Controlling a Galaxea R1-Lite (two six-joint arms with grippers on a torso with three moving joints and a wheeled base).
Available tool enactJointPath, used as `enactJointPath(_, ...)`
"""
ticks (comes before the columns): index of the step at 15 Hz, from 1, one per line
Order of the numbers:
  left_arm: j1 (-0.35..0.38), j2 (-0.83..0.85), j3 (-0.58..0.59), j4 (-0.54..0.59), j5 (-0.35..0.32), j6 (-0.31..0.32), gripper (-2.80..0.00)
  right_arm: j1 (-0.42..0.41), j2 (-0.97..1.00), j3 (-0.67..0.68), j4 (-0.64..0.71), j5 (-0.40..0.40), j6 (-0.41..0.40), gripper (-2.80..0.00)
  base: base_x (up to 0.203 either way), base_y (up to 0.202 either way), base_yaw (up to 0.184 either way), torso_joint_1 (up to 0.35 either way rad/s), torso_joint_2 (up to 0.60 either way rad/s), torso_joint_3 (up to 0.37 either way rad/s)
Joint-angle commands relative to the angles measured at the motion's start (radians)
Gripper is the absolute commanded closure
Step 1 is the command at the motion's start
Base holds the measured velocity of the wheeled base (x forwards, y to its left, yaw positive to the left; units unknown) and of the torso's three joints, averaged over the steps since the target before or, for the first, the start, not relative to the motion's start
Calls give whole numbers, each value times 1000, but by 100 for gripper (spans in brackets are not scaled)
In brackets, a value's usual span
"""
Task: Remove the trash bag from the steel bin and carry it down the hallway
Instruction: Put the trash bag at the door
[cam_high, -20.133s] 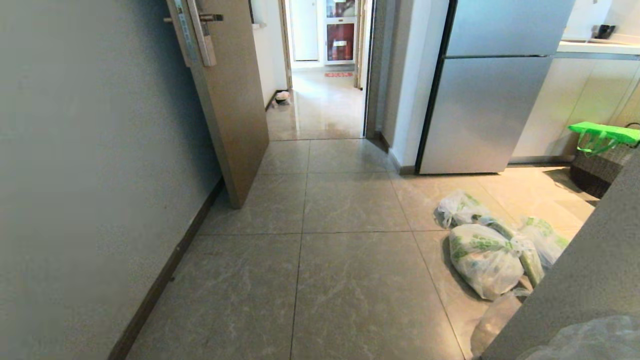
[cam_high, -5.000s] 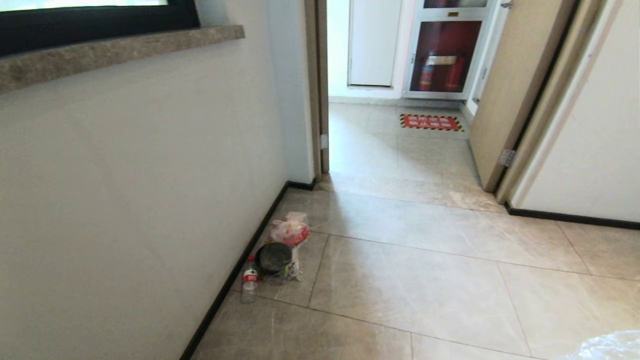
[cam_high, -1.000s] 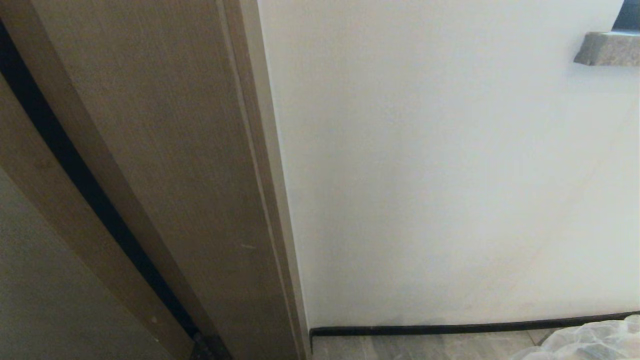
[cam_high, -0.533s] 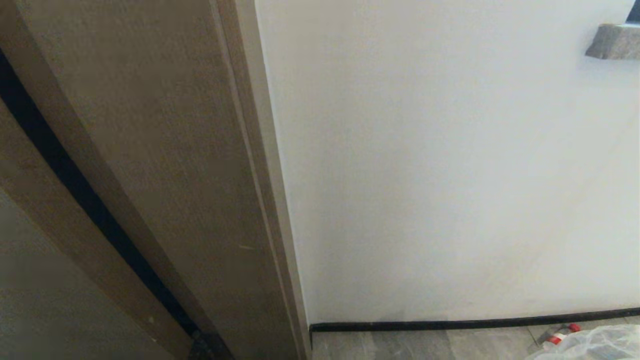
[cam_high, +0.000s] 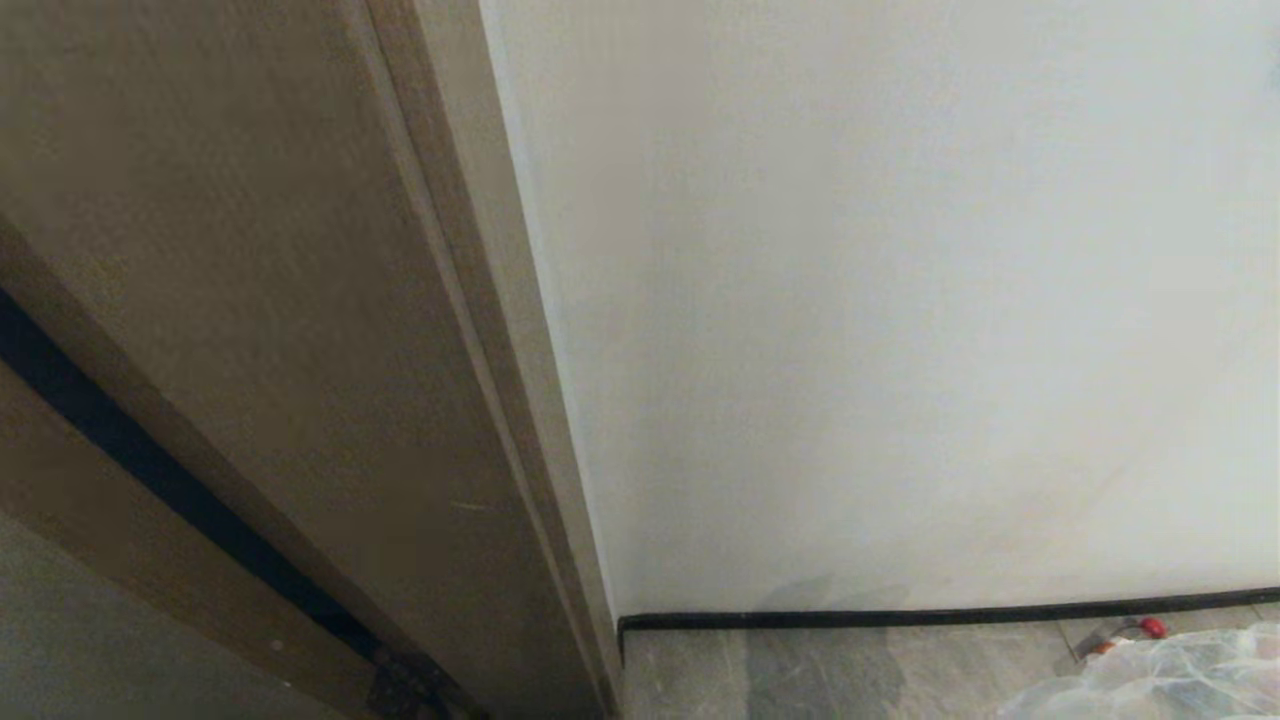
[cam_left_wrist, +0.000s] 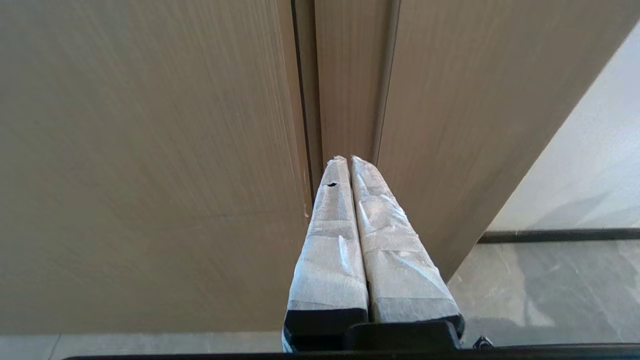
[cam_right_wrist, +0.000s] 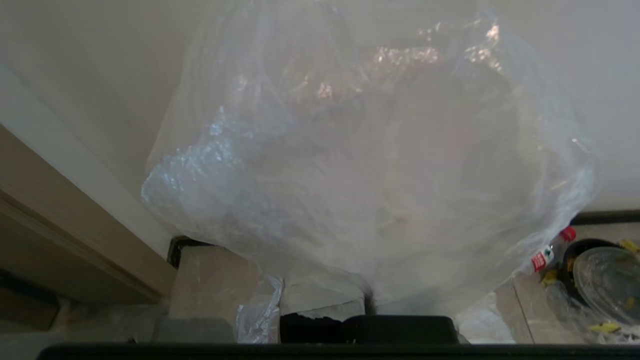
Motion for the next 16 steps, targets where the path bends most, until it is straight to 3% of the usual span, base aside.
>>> enactJointPath(1,0,0,0,0,0,0,0,0,0,2,-1,2,-1,0,0,0,0,3,1,-195)
enactJointPath(16,0,0,0,0,0,0,0,0,0,2,-4,2,-3,0,0,0,0,3,3,-199)
